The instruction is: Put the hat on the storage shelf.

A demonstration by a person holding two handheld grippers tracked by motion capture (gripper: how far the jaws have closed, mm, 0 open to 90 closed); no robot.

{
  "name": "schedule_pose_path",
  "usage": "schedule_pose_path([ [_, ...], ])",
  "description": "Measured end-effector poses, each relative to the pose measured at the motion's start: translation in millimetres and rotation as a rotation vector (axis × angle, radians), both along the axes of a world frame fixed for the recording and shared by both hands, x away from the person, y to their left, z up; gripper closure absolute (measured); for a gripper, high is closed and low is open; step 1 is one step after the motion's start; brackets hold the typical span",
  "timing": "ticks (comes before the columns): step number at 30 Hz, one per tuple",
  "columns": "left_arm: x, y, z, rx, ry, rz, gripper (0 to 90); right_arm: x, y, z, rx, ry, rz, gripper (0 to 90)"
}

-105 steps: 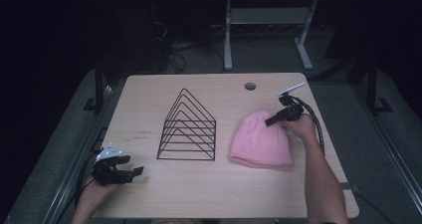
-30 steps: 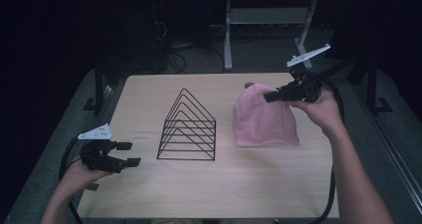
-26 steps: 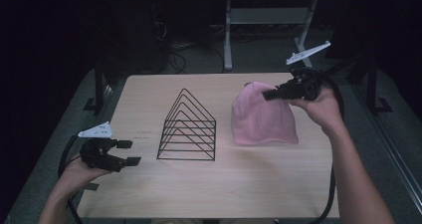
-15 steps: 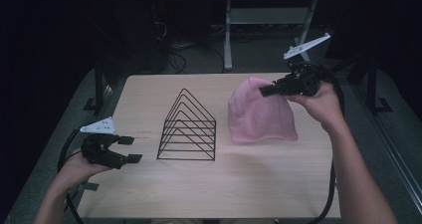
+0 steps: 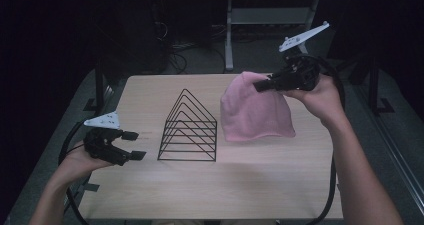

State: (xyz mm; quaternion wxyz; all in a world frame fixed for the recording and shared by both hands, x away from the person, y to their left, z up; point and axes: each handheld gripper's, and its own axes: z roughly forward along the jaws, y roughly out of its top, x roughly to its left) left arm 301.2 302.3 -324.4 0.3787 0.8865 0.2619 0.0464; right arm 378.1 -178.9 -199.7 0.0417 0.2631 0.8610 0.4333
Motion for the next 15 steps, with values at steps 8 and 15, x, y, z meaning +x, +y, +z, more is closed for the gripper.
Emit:
schedule_pose_path([
  [8,5.1,-11.1,7.6,0.012,0.0,-0.037,23.5,-2.0,11.7,15.8,0.003,-0.025,0.036,79.0],
  [15,12.4,-17.9,18.6,-0.003,0.007,-0.059,23.5,-1.7,27.7,28.5,0.015,-0.046,0.077,79.0],
])
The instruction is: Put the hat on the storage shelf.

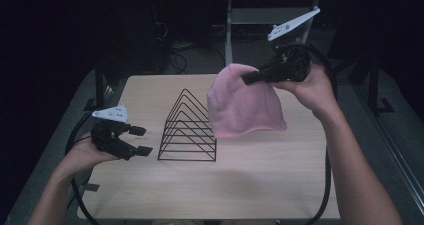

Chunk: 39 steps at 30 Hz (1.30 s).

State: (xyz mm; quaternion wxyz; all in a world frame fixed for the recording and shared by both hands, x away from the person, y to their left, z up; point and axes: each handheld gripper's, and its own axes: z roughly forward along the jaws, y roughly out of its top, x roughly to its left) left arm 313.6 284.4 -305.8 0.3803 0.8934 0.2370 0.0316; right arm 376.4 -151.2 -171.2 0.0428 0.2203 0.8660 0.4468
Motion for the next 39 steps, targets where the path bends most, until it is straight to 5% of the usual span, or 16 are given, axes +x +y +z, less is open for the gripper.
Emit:
schedule_pose_path([
  [13,4.9,-9.4,14.1,0.021,-0.009,-0.045,22.6,-1.3,29.7,23.2,-0.006,-0.033,0.059,78.9],
  [28,21.6,-20.3,31.5,-0.045,-0.006,-0.054,21.7,4.2,63.6,41.4,0.009,-0.038,0.12,78.8],
  [39,31.0,-31.4,40.3,-0.036,0.011,-0.076,26.3,9.7,91.9,53.5,0.013,-0.073,0.177,78.8],
])
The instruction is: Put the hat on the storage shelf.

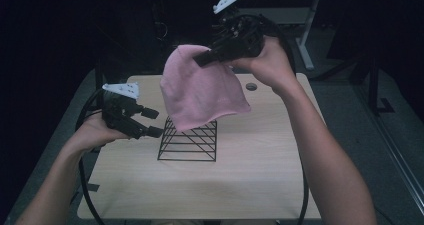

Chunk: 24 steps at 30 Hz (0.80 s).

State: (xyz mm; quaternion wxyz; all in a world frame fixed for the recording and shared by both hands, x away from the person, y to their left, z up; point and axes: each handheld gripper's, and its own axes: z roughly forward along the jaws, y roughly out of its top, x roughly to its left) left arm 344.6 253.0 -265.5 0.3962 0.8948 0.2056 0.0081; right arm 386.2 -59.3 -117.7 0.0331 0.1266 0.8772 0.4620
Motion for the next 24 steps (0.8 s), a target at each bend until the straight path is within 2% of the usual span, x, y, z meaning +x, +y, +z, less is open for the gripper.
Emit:
schedule_pose_path([
  [2,1.8,-0.5,1.7,0.0,0.001,-0.003,27.7,0.6,5.2,2.0,-0.001,-0.002,0.008,78.8],
  [4,4.8,-0.4,1.8,-0.025,0.017,0.0,29.6,1.4,10.1,2.9,0.003,-0.003,0.017,78.8],
  [8,11.6,1.7,0.8,-0.039,0.029,0.005,33.0,3.6,17.8,3.2,0.007,-0.005,0.021,78.8],
  [9,12.5,2.0,0.9,-0.053,0.033,0.001,37.6,5.3,20.8,2.6,0.005,-0.013,0.028,78.8],
  [10,12.9,2.1,1.1,-0.062,0.034,0.003,37.6,5.3,20.8,2.6,0.005,-0.013,0.028,78.8],
  [11,13.6,2.2,1.0,-0.072,0.037,0.004,41.4,5.4,22.6,2.3,0.013,-0.006,0.025,78.8],
  [13,15.7,2.3,0.1,-0.058,0.05,0.006,49.0,7.7,25.3,1.8,0.014,-0.003,0.022,78.8],
  [15,17.9,1.9,-1.4,-0.041,0.064,0.015,61.1,10.7,28.0,1.2,0.02,0.0,0.021,78.8],
  [20,22.5,4.6,-3.3,-0.037,0.077,0.027,80.1,15.8,32.0,-2.7,0.025,0.008,0.009,78.8],
  [21,22.3,4.7,-4.2,-0.034,0.091,0.033,80.7,16.5,31.9,-4.2,0.026,0.008,0.006,78.8],
  [24,24.1,7.2,-8.7,-0.022,0.094,0.027,81.4,20.2,31.3,-10.5,0.014,0.008,-0.001,78.8],
])
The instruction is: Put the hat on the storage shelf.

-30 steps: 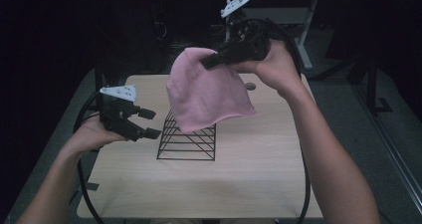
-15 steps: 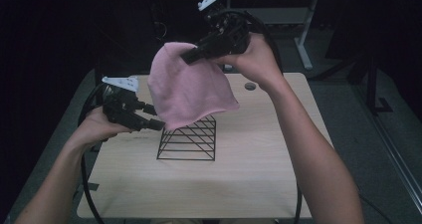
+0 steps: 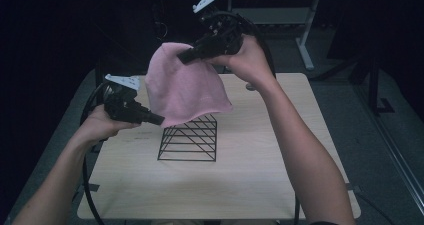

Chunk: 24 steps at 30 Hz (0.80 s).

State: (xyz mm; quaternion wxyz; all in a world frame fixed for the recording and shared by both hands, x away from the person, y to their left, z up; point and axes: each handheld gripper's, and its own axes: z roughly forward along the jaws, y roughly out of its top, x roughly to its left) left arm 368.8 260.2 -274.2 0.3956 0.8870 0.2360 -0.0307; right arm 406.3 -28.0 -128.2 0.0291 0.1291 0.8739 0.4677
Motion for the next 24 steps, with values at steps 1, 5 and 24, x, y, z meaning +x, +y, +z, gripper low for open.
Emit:
schedule_pose_path([
  [1,0.2,0.5,-1.8,0.0,0.006,0.01,81.4,1.8,-0.1,-3.6,0.005,0.01,-0.005,78.8],
  [5,3.4,4.3,-10.4,0.007,0.018,0.019,82.0,7.7,-0.6,-16.1,0.0,0.033,-0.015,78.8],
  [24,7.2,-5.0,-23.2,0.125,-0.021,0.05,82.0,11.8,-11.6,-48.6,0.005,0.065,-0.039,78.6],
])
